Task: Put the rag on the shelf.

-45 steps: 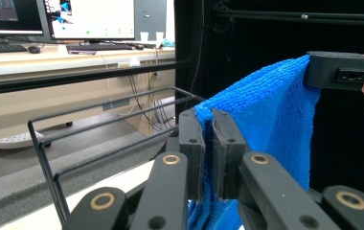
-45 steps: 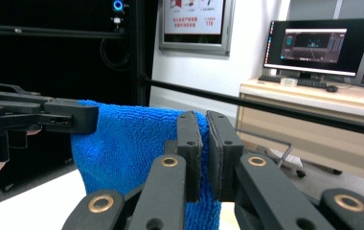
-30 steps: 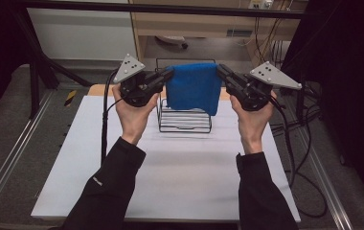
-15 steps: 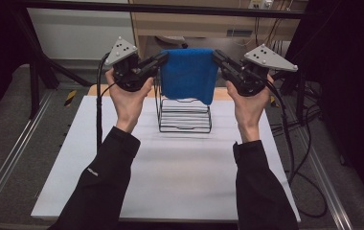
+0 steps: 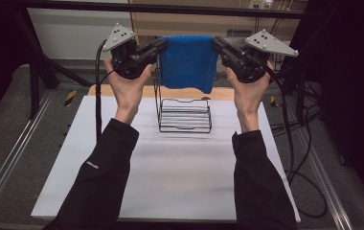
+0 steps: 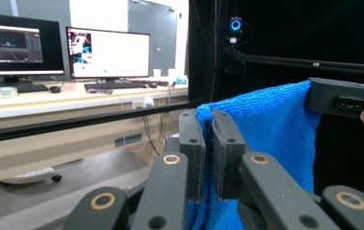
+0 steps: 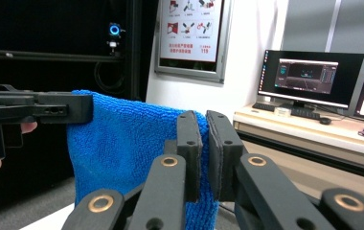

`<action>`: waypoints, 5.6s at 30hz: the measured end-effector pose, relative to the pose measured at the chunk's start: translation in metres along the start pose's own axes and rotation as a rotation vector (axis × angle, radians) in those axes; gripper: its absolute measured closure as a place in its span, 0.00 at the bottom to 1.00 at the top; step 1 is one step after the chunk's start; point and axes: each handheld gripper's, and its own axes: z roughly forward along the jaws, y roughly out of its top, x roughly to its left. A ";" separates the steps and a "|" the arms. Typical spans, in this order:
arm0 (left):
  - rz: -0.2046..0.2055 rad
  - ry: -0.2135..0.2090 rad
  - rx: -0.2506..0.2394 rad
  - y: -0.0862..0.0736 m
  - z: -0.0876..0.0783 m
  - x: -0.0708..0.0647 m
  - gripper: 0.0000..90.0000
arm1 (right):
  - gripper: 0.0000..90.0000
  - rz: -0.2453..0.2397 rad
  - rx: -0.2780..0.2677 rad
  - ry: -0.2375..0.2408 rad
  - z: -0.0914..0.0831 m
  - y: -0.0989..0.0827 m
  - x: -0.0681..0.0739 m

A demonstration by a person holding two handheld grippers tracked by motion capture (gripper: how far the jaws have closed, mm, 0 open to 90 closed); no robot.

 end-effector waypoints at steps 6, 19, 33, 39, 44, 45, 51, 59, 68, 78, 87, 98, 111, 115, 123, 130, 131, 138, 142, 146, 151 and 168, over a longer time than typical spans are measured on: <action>0.005 0.004 -0.023 0.001 0.006 0.005 0.94 | 0.95 -0.004 -0.018 -0.001 0.006 0.002 -0.003; -0.002 0.021 -0.058 0.001 0.019 0.017 0.94 | 0.95 -0.016 -0.010 -0.019 0.027 0.005 -0.014; 0.001 0.035 -0.048 -0.012 0.034 0.031 0.93 | 0.95 -0.057 0.019 -0.041 0.052 -0.003 -0.027; -0.002 0.037 -0.030 -0.020 0.036 0.035 0.93 | 0.95 -0.054 0.026 -0.041 0.058 -0.014 -0.030; 0.002 0.031 -0.011 -0.026 0.036 0.037 0.93 | 0.94 -0.047 0.057 -0.031 0.057 -0.021 -0.030; 0.007 0.030 -0.005 -0.027 0.036 0.037 0.93 | 0.94 -0.049 0.064 -0.031 0.057 -0.022 -0.030; 0.022 0.015 0.023 -0.036 0.034 0.037 0.93 | 0.94 -0.030 0.100 -0.016 0.054 -0.032 -0.031; 0.032 -0.010 0.045 -0.048 0.028 0.031 0.93 | 0.94 -0.016 0.120 0.003 0.043 -0.046 -0.031; 0.034 -0.031 0.079 -0.060 0.023 0.028 0.93 | 0.94 -0.009 0.142 0.028 0.034 -0.055 -0.028; 0.013 -0.054 0.106 -0.067 0.017 0.029 0.93 | 0.94 -0.022 0.177 0.054 0.029 -0.059 -0.022; 0.019 -0.064 0.164 -0.071 0.010 0.025 0.92 | 0.93 -0.020 0.214 0.083 0.019 -0.064 -0.016; 0.035 -0.086 0.245 -0.084 0.007 0.023 0.90 | 0.93 -0.010 0.268 0.116 0.011 -0.077 -0.012; 0.040 -0.085 0.322 -0.082 0.001 0.023 0.77 | 0.93 0.000 0.317 0.144 0.009 -0.092 -0.013; 0.026 -0.087 0.314 -0.067 -0.004 0.024 0.72 | 0.93 -0.004 0.319 0.146 0.009 -0.092 -0.013; 0.001 -0.082 0.312 -0.059 -0.001 0.025 0.74 | 0.93 -0.011 0.329 0.150 0.008 -0.096 -0.012; 0.006 -0.085 0.294 -0.052 0.002 0.022 0.82 | 0.93 -0.021 0.335 0.155 0.007 -0.097 -0.012; 0.008 -0.084 0.290 -0.050 0.002 0.022 0.83 | 0.93 -0.022 0.335 0.155 0.007 -0.097 -0.012; 0.007 -0.094 0.334 -0.047 0.007 0.020 0.92 | 0.93 -0.029 0.340 0.156 0.007 -0.099 -0.011; 0.017 -0.097 0.418 -0.059 0.013 0.019 0.99 | 0.92 -0.025 0.338 0.157 0.006 -0.099 -0.011; 0.020 -0.115 0.462 -0.069 0.016 0.019 1.00 | 0.91 -0.029 0.343 0.156 0.006 -0.100 -0.011; 0.074 -0.111 0.512 -0.080 0.017 0.015 1.00 | 0.90 -0.031 0.349 0.156 0.006 -0.102 -0.011; 0.091 -0.095 0.523 -0.096 0.019 0.016 1.00 | 0.79 0.045 0.277 0.184 0.000 -0.090 -0.014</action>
